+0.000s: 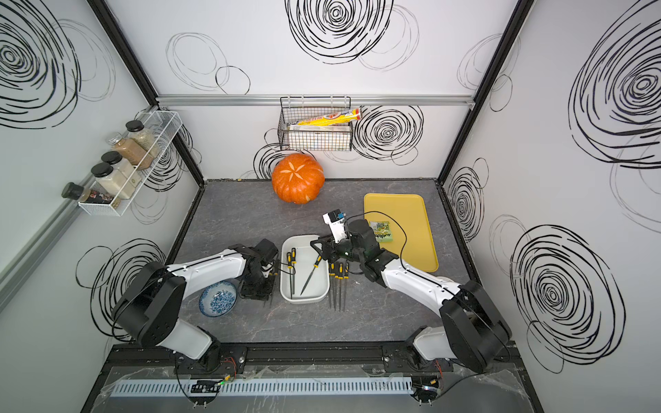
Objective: Take the file tool out of the storage box
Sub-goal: Place the file tool at the center of the board, then pick up the file tool from the storage box.
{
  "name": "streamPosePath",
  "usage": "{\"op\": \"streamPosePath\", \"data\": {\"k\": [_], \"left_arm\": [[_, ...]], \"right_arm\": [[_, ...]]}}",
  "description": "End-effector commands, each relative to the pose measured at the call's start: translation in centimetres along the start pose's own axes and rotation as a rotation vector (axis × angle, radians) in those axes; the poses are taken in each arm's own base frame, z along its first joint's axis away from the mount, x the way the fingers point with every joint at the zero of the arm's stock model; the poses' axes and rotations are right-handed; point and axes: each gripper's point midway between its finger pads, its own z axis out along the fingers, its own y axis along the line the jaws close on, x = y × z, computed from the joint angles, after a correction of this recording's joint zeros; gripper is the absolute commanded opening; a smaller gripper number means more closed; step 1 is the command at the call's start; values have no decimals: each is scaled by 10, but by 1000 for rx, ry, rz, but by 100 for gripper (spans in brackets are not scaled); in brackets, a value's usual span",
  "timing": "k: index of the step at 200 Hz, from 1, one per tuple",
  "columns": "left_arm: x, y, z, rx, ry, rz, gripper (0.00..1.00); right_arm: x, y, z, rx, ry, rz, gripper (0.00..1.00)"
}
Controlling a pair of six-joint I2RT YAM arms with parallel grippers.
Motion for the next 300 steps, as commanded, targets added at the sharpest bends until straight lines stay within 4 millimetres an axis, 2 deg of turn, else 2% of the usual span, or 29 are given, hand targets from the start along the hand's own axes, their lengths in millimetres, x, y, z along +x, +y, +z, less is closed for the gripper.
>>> {"op": "streamPosePath", "data": {"k": [1,43,62,149,167,183,197,217,236,256,300], "left_arm": [[0,2,11,-7,30,5,13],[-2,3,9,-6,21,-1,18],[-5,1,3,2,-6,0,32],[-15,-8,-26,60,-115,10,40],[-21,-12,-42,83,-178,-1,40],[-31,-23,-66,150,-279,-5,40],[-41,-30,-93,212,-391,-13,49],[-54,-44,-134,392,-558,-9,52],[-57,-51,-163,571,-705,-7,56],[-56,-48,-178,695,-821,-12,59],[-53,-55,-182,857,-889,40,60]], "right_arm": [[-9,4,0,-11,-15,-12,43],[-7,2,1,-7,-11,-12,43],[-5,1,4,-9,-2,-6,43],[17,-5,28,-43,96,31,41],[22,-6,35,-48,124,47,38],[28,-9,43,-27,160,48,35],[34,-10,53,-1,197,36,33],[47,-18,71,83,269,18,31],[61,-26,90,131,350,1,29],[73,-34,103,147,396,6,29],[98,-50,129,215,487,-9,30]]}}
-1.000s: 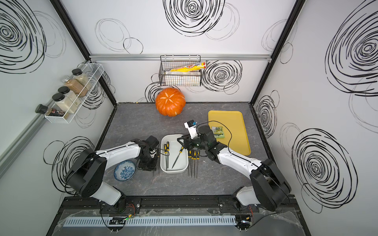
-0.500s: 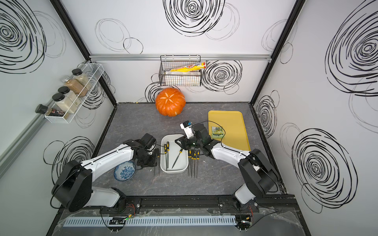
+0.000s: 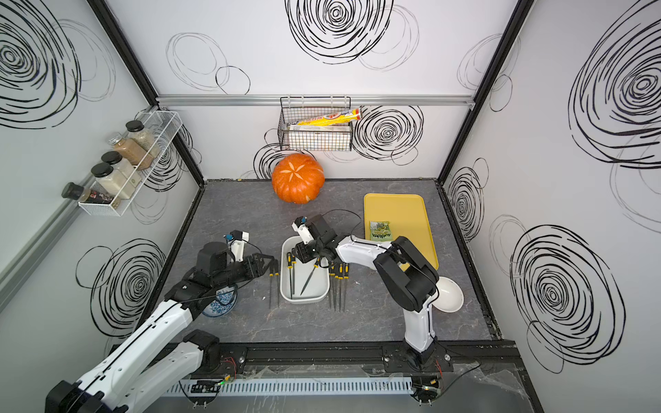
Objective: Take the file tool out of the storage box
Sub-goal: Pick up the file tool from the storage box.
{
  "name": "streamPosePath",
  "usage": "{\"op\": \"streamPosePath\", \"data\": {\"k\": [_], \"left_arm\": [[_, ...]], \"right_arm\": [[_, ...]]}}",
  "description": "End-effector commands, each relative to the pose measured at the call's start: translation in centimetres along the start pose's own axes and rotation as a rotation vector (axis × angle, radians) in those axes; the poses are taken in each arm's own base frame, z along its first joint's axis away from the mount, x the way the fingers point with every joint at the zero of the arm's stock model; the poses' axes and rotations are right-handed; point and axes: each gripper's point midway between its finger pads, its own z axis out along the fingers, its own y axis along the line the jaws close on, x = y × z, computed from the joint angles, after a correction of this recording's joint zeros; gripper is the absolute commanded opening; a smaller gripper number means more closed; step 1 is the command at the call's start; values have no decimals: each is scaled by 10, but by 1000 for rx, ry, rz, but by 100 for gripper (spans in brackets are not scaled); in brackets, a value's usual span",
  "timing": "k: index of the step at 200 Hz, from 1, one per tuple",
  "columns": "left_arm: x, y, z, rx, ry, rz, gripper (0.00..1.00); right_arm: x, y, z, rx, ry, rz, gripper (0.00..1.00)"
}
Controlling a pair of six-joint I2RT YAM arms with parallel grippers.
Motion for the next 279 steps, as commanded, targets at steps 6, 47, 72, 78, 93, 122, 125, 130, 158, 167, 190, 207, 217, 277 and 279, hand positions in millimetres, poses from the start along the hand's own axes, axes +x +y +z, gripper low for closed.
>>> {"op": "streamPosePath", "data": {"k": [6,47,72,78,93,122,125,130,158,167,190,207,217,277,279], "left_arm": [[-21,-35,-4,197,-90,60,61],[-18,-30,-3,220,-132,80,62],[-12,-28,0,233,-115,71,62],[-12,-29,0,236,-111,72,62],[-13,-29,0,235,-115,77,62],[-13,-28,-2,230,-126,82,63],[-13,-29,-2,230,-126,83,63],[-13,-27,-2,226,-128,82,63],[-13,-27,-1,224,-126,81,63],[-12,-26,-1,224,-121,81,63],[-11,-26,0,223,-115,80,64],[-10,-25,1,223,-109,78,63],[-10,-25,2,224,-105,78,64],[-9,-25,2,224,-102,77,64],[-9,-25,2,224,-103,77,64]], "right_arm": [[8,-10,11,74,61,-14,30],[0,-12,17,93,46,-17,32],[3,-8,24,75,60,-20,33],[3,-8,25,77,63,-23,33],[3,-8,29,80,72,-25,33],[3,-14,35,124,88,-24,33],[4,-15,36,130,89,-23,33],[4,-17,36,139,90,-24,33],[9,-28,40,193,114,-21,33],[12,-32,41,212,125,-14,33],[19,-42,41,271,151,-1,30],[22,-49,39,326,161,-1,29],[24,-53,38,349,170,-1,28],[37,-60,45,379,229,15,29],[37,-60,45,379,229,14,29]]}}
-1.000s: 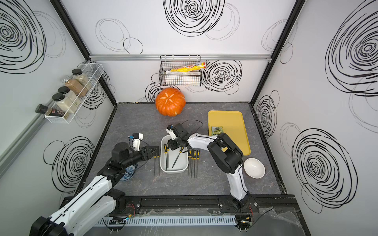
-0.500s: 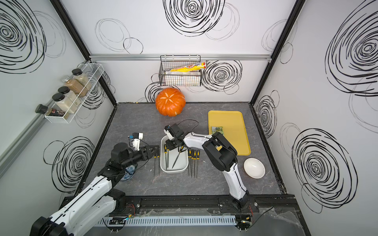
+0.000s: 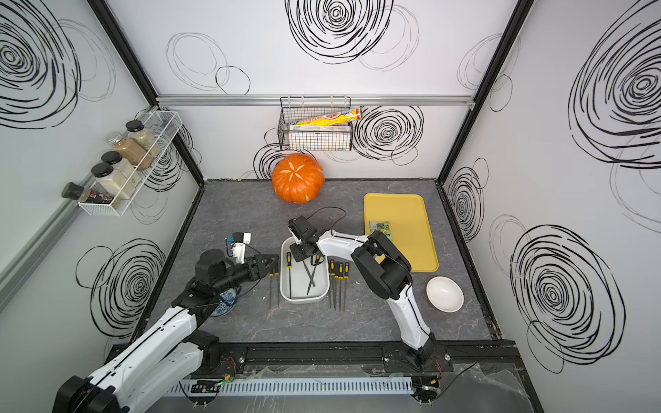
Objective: Take the file tool out of the storage box
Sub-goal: Pick up the file tool from the storage box.
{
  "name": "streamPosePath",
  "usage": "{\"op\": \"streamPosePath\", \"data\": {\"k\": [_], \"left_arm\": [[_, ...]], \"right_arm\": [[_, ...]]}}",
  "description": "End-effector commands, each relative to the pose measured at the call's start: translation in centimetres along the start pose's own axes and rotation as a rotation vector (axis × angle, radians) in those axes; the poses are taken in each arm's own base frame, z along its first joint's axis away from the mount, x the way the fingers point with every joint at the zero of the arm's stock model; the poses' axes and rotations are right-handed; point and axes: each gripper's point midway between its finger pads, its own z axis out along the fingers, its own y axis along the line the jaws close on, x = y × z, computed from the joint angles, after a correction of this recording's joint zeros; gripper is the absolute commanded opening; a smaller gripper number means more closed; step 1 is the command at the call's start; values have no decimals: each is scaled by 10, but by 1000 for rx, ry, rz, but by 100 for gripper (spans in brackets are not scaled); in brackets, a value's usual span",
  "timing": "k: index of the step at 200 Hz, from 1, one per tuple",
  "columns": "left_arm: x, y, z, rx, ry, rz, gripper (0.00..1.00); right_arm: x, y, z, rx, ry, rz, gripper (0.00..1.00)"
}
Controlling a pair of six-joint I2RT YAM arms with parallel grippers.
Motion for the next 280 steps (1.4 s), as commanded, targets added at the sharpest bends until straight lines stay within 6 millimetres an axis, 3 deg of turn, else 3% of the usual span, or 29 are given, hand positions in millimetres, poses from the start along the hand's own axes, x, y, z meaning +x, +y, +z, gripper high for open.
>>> {"op": "streamPosePath", "data": {"k": [1,22,53,87,138,178,217,280], "left_arm": [[-4,-5,-1,32,-20,28,64],[-4,-5,0,32,-18,27,64],[-3,-6,0,44,-13,25,64],[-1,-10,0,67,-4,22,64],[2,-21,0,136,17,27,65],[12,-35,2,245,74,23,76],[19,-45,4,317,108,23,80],[37,-49,22,248,164,87,80]], "right_arm": [[38,-14,17,70,132,12,29],[40,-17,17,84,141,17,26],[36,-4,12,14,127,29,5],[8,19,-19,-107,17,22,4],[-27,35,-77,-204,-167,11,5],[-50,47,-117,-309,-280,-5,5],[-64,64,-153,-469,-390,6,5],[-68,88,-199,-685,-505,34,4]]}}
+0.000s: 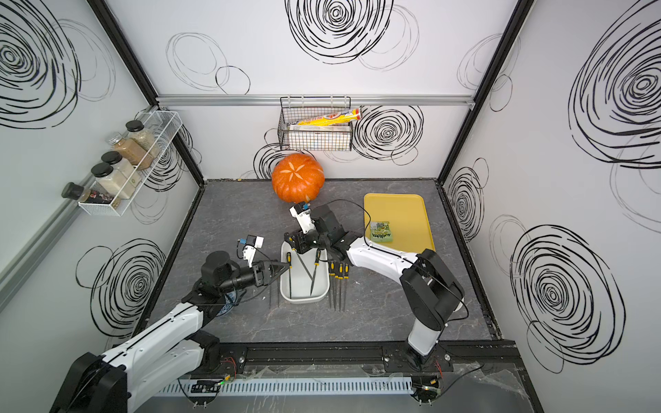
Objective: Take the file tool out of the storage box
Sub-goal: Pick up the file tool from the storage box.
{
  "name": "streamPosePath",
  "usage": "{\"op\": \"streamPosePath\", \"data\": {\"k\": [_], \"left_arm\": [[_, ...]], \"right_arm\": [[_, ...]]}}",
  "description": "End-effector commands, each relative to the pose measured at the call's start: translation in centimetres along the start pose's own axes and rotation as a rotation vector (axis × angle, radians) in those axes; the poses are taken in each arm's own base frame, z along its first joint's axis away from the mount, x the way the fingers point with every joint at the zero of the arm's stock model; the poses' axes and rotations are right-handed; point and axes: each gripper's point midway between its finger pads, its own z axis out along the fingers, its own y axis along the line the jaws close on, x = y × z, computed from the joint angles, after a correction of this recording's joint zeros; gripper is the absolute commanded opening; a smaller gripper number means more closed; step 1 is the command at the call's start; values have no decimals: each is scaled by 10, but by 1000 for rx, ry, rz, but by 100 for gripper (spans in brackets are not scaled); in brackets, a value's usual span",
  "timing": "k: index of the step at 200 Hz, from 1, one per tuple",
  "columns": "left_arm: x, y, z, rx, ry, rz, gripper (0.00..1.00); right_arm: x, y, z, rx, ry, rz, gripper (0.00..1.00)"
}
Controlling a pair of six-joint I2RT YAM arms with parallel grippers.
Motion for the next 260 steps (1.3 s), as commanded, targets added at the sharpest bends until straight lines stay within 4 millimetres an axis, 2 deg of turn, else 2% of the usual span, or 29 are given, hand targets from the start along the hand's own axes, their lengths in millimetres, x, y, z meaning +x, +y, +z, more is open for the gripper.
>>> {"op": "streamPosePath", "data": {"k": [1,36,54,68,95,139,159,190,216,260], "left_arm": [[-2,-10,11,-11,8,83,80],[8,-8,26,-49,56,110,74],[9,-13,28,-22,52,114,67],[12,-17,31,-6,60,120,61],[17,-21,37,3,77,129,60],[23,-23,43,12,98,141,51],[25,-24,45,15,107,140,42],[27,-25,46,24,116,140,20],[27,-26,46,25,112,142,13],[27,-27,45,29,110,144,0]], "right_arm": [[-27,37,-17,-168,-112,11,4],[-42,59,-39,-261,-196,41,4],[-43,65,-50,-291,-231,55,3],[-43,63,-56,-274,-261,56,3],[-43,56,-68,-242,-336,62,3],[-38,54,-72,-230,-378,63,3],[-34,53,-70,-208,-387,45,4],[-33,55,-77,-168,-436,2,5],[-30,58,-86,-167,-479,-16,6],[-23,57,-84,-180,-481,-4,14]]}}
